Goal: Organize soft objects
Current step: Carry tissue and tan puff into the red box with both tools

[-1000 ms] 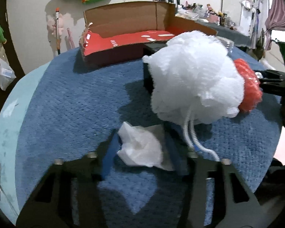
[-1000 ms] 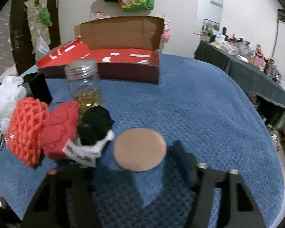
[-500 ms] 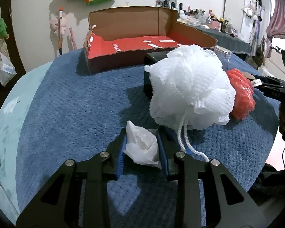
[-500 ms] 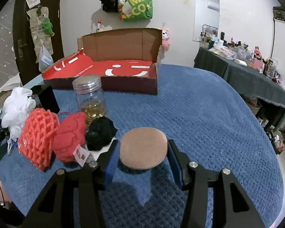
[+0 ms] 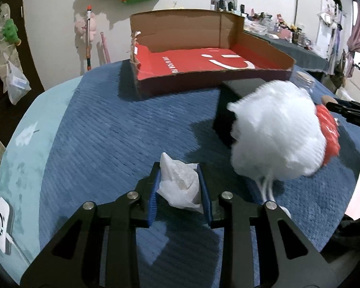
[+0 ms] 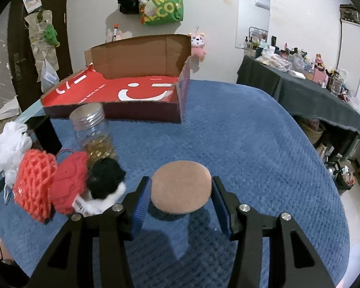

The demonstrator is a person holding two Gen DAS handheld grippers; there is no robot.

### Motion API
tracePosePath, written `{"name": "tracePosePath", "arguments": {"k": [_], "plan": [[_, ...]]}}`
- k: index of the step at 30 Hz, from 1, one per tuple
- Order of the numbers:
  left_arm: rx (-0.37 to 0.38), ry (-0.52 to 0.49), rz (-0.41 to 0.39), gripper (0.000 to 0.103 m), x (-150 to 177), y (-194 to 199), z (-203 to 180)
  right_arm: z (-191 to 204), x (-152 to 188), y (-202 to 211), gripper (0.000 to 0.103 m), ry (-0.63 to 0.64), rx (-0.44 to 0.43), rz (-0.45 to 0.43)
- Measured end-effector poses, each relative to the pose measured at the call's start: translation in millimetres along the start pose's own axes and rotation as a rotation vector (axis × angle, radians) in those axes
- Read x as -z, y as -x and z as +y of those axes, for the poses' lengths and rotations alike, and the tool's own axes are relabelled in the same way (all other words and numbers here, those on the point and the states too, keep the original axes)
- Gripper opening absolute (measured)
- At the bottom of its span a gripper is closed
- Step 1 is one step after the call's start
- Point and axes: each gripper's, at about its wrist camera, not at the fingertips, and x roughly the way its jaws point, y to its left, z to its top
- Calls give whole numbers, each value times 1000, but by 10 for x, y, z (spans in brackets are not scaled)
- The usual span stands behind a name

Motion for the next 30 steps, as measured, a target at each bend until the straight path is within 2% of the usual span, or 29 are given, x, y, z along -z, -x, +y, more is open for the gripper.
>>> {"name": "tracePosePath", "arguments": {"k": [10, 18, 24, 30], "plan": [[-15, 0, -11, 28, -482, -133, 270, -71, -501, -118, 53, 37, -12, -19], [57, -33, -36, 28, -929, -251, 288, 80, -931, -306, 54, 97, -82, -27], [133, -55, -37, 28, -1239, -400, 186, 292, -1230, -420, 54, 151, -139, -35], [198, -92, -18, 28, -1552, -638, -12, 507, -1511, -711, 54, 184, -206, -1]]}}
